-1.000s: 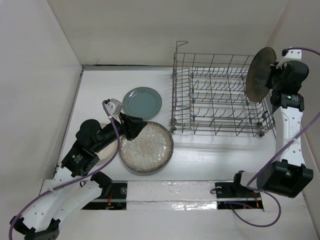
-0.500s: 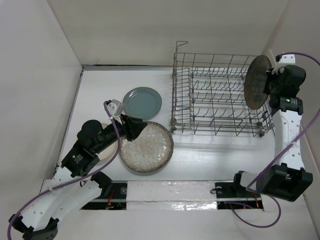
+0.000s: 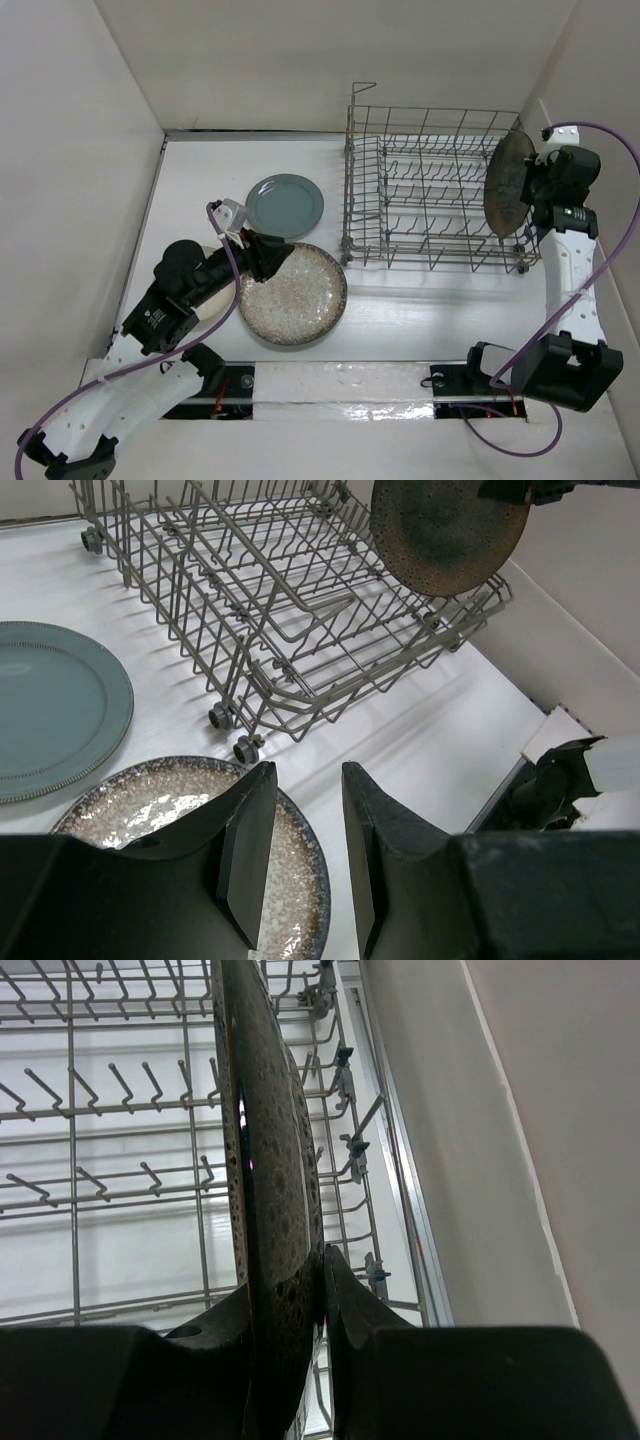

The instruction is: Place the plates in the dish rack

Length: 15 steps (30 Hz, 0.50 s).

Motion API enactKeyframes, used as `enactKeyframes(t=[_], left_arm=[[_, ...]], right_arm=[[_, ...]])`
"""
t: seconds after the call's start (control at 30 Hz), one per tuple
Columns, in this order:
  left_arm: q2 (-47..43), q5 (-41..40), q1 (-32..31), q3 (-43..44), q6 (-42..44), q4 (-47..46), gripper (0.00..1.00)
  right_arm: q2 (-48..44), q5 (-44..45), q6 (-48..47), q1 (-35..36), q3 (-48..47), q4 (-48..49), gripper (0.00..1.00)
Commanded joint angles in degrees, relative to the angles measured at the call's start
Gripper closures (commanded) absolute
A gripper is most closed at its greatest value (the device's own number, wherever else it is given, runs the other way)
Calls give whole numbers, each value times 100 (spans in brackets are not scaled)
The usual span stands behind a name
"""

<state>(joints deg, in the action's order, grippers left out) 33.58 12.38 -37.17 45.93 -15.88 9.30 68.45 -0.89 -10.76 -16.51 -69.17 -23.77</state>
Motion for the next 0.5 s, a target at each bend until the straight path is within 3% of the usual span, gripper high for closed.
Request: enactKeyframes(t=[0.0, 0.47], left_arm=[[-98, 1, -27, 241, 59, -156, 70], [-98, 1, -27, 214, 50, -139, 67]], right_arm=[[-472, 1, 39, -10, -168, 1217, 100], [-525, 62, 136, 210, 509, 1428, 100]])
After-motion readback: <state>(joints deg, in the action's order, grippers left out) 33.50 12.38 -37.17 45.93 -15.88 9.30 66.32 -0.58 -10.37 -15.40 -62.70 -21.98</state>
